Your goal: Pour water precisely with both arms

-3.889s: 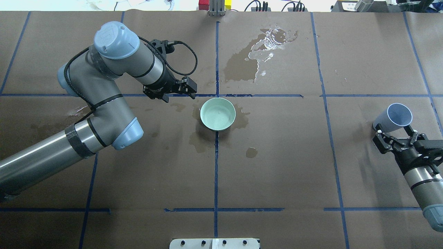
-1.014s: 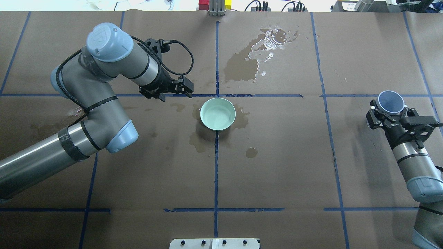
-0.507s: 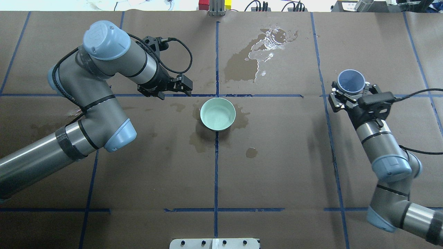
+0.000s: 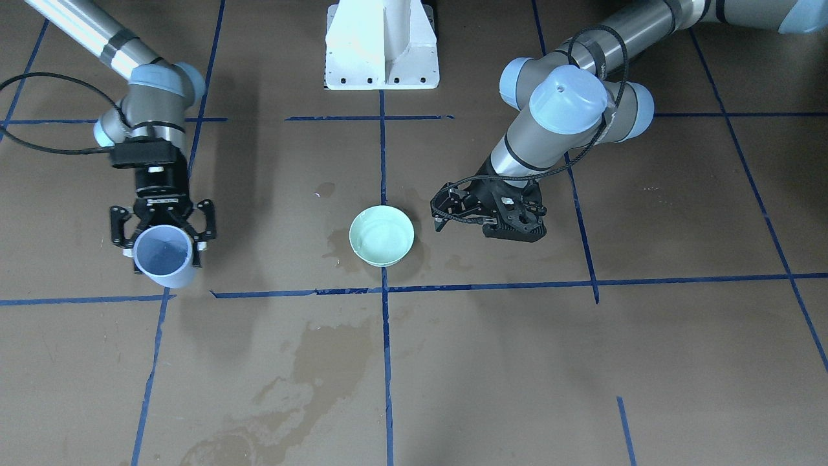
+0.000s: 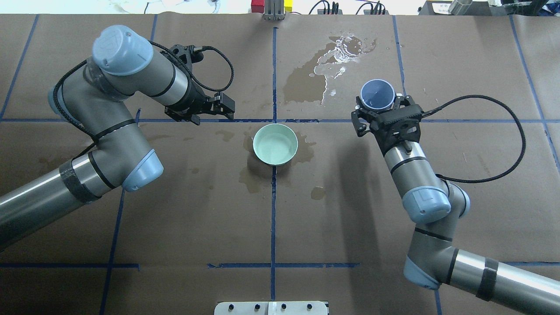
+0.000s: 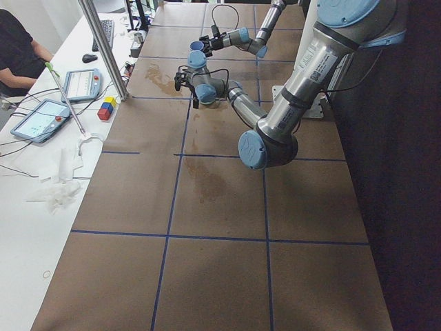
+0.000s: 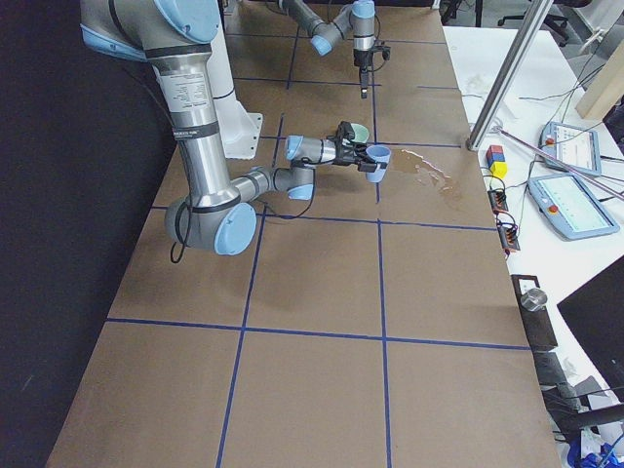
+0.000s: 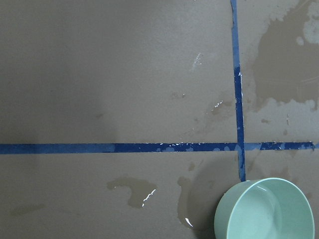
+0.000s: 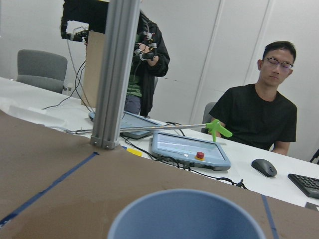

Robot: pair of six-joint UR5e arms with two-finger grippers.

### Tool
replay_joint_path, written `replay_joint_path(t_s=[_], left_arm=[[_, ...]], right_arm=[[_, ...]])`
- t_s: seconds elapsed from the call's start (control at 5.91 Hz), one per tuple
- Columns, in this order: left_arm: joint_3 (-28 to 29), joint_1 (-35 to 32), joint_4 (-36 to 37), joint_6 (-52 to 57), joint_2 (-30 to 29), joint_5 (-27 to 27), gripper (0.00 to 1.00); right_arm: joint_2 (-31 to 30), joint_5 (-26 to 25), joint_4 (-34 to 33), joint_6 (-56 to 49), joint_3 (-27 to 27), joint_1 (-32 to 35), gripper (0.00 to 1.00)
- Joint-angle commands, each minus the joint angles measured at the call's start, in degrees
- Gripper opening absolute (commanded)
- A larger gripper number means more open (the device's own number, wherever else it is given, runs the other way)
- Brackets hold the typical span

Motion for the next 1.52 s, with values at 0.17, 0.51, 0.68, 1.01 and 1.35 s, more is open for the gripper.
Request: replay_joint_path(t_s=[0.17, 0.51, 0.68, 1.01, 1.35], left_arm=[[-0.10, -0.83, -0.26, 0.09, 0.39, 0.00, 0.99], [-0.10, -0.83, -0.35, 0.09, 0.39, 0.00, 1.00], [-0.10, -0.83, -0.35, 0.09, 0.48, 0.00, 1.00], [-0.10, -0.83, -0.35, 0.09, 0.48, 0.00, 1.00], [-0.10, -0.83, -0.35, 0.09, 0.48, 0.00, 1.00]], right_arm=[[4.47, 0.36, -5.41, -12.63, 0.23, -3.18, 0.16], [5.35, -0.15, -6.63, -23.96, 0.06, -3.44, 0.10], [6.48, 0.02, -6.82, -30.36, -0.12, -3.53, 0.11], [8.59, 0.10, -12.40, -32.01, -0.12, -3.97, 0.12], [10.43, -0.07, -15.08, -40.47, -0.21, -4.41, 0.14]])
